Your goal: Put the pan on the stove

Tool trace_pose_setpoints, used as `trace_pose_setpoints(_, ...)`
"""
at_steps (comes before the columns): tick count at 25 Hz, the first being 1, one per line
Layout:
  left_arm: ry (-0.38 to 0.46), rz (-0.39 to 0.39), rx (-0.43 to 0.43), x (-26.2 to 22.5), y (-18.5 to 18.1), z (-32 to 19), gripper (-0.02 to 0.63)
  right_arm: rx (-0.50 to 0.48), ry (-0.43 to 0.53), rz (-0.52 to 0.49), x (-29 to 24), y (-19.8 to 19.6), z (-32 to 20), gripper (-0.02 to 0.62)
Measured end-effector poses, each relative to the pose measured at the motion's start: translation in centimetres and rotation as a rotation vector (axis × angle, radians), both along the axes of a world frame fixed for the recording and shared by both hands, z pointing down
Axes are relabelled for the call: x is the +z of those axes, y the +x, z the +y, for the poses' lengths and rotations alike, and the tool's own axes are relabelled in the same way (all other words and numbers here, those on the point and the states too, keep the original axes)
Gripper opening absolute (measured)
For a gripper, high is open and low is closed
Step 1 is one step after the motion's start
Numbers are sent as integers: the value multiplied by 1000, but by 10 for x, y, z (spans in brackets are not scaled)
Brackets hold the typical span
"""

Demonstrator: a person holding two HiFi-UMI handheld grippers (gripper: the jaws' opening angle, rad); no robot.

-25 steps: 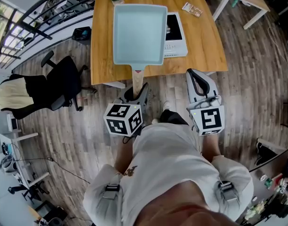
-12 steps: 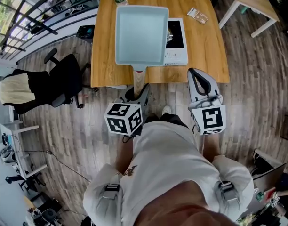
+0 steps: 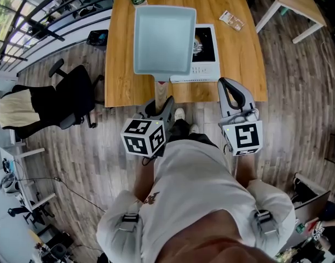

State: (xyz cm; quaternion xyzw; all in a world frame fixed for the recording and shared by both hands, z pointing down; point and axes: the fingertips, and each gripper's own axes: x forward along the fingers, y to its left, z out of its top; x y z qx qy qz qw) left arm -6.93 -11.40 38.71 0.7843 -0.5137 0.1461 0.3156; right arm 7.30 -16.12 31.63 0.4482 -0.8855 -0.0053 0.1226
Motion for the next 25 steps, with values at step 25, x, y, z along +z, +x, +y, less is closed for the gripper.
trace_pose_setpoints(25, -29, 11, 125, 19, -50, -91, 95, 85, -36, 49, 12, -63, -79, 15)
